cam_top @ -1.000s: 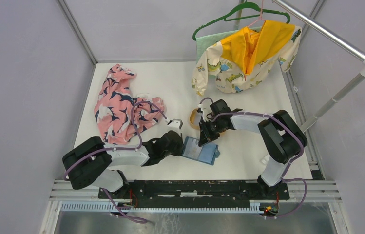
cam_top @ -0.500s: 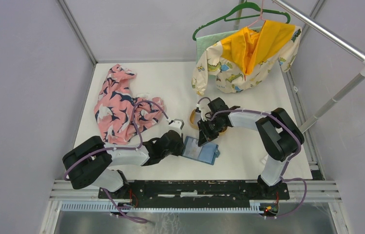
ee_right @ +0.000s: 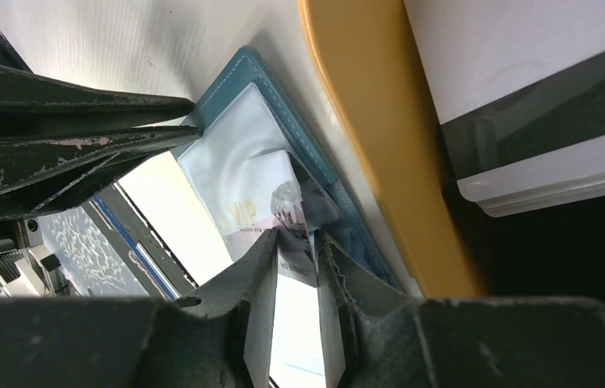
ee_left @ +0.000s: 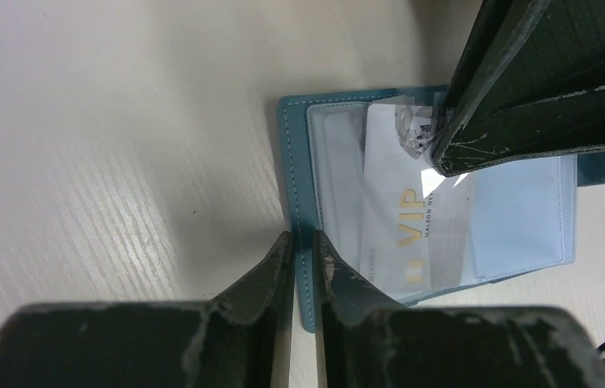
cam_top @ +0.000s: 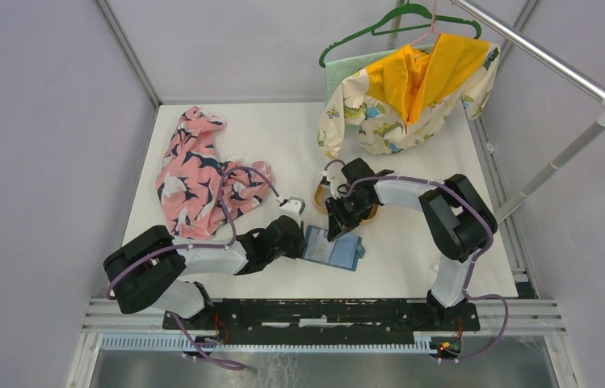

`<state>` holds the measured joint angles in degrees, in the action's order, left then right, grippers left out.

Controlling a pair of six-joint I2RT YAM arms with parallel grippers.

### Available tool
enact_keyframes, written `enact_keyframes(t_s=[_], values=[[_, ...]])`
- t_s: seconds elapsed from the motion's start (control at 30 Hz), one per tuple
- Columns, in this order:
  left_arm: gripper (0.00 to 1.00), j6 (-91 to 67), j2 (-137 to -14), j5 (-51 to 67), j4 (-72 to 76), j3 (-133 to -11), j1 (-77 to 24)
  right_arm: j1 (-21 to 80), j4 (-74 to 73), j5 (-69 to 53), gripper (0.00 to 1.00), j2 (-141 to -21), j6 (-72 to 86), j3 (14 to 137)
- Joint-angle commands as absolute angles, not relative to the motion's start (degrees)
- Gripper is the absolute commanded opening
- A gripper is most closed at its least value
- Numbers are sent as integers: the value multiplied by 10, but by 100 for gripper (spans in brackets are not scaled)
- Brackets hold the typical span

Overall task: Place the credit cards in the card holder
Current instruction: Insert the credit card into the card holder.

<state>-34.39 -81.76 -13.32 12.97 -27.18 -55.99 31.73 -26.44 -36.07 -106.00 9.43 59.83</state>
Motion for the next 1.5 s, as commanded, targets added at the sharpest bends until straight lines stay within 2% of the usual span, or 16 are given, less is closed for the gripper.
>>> enact_keyframes(t_s=[0.0, 0.47, 1.0, 1.23, 1.47], values=[[19, -320, -825, -110, 143, -284, -561, 307, -240, -283, 30, -1074, 55, 603], [18, -345, -778, -63, 192, -240, -568, 316, -275, -240, 28, -1080, 5, 631], [21, -380, -627, -117, 121, -197, -577, 390, -375, -214, 28, -1151, -82, 752], [20, -393, -651, -151, 117, -210, -576, 417, -432, -219, 30, -1195, -118, 823], [17, -392, -698, -142, 201, -208, -575, 426, -459, -230, 32, -1221, -145, 864]])
